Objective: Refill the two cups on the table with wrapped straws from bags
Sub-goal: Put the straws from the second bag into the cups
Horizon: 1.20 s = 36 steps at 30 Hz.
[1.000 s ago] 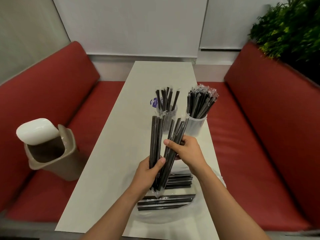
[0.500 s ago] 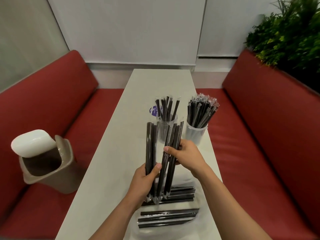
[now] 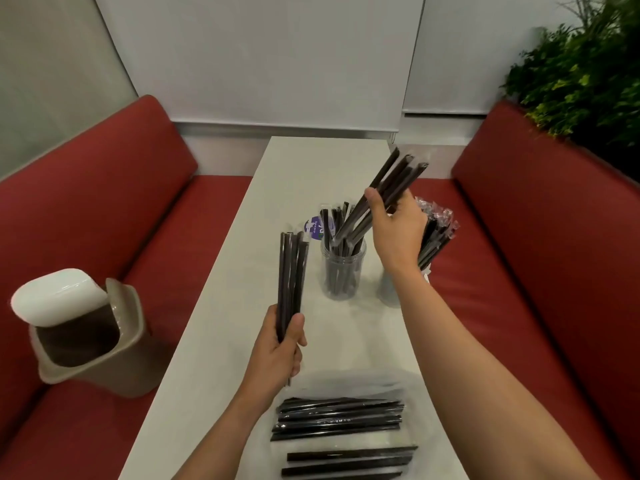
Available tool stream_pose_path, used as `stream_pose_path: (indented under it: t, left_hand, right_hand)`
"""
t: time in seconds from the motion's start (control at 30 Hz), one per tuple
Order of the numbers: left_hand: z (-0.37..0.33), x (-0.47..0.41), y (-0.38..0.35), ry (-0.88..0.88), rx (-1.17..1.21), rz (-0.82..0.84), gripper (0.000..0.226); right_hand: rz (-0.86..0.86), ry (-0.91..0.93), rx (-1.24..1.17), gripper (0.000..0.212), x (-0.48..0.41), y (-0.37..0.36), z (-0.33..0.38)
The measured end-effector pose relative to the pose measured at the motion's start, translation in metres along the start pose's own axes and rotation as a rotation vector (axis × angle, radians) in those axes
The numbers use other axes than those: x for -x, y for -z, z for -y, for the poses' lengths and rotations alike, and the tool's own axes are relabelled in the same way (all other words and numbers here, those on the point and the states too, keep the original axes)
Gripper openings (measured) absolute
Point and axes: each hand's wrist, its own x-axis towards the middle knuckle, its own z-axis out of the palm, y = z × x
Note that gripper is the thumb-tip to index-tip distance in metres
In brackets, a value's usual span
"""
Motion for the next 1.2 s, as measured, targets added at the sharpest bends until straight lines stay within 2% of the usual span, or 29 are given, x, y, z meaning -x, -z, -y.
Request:
stream_pose_path:
  t: [0.13,0.27,0.5,0.6,0.73,0.87,0.97,1.03,1.1,1.17,1.2]
  left_hand:
    - [-0.002,-0.009,-0.006,-0.047,-0.106,0.019,0.019]
    - [-0.005,-0.017,-0.010,-0.085,-0.123,-0.001,0.017]
    - [0.000,-0.020,-0.006,-0.042,-0.090,-0.040,0.028]
    - [0.001,-0.018,-0.006,-0.030,-0.057,-0.030,0.027]
    - [0.004,-0.013,-0.006,-0.027,-0.018,-0.015,0.030]
    - [0.003,-0.005,-0.007,-0.045,-0.017,-0.010,0.029]
    - [-0.001,0.000,-0.008,-0.067,-0.019,-0.008,0.026]
    - [-0.003,0.004,-0.010,-0.081,-0.018,0.006,0.023]
    - [-0.005,0.008,-0.012,-0.088,-0.022,0.036,0.023]
    - [-0.006,0.010,-0.015,-0.085,-0.031,0.065,0.026]
    - [-0.006,0.011,-0.017,-0.083,-0.035,0.078,0.027]
  right_hand:
    - [0.153,-0.055,0.109,0.035,-0.002,-0.025,-0.030]
    - [0.338,-0.094,0.280,0.034,-0.005,-0.041,-0.047]
    - [0.428,-0.179,0.393,0.023,-0.013,-0.039,-0.049]
    - [0.419,-0.206,0.336,0.030,-0.008,-0.037,-0.051]
    - [0.322,-0.182,0.265,0.023,0.005,-0.033,-0.052]
    - [0.267,-0.228,0.241,0.050,0.020,-0.021,-0.045]
    - [0.226,-0.208,0.096,0.047,0.042,-0.012,-0.030]
    - [0.344,-0.230,-0.072,0.052,0.059,-0.002,-0.017]
    - [0.606,-0.303,-0.217,0.055,0.074,0.008,-0.003]
    - [0.793,-0.298,-0.230,0.045,0.083,0.014,0.002]
    - [0.817,-0.273,-0.230,0.036,0.086,0.017,0.001]
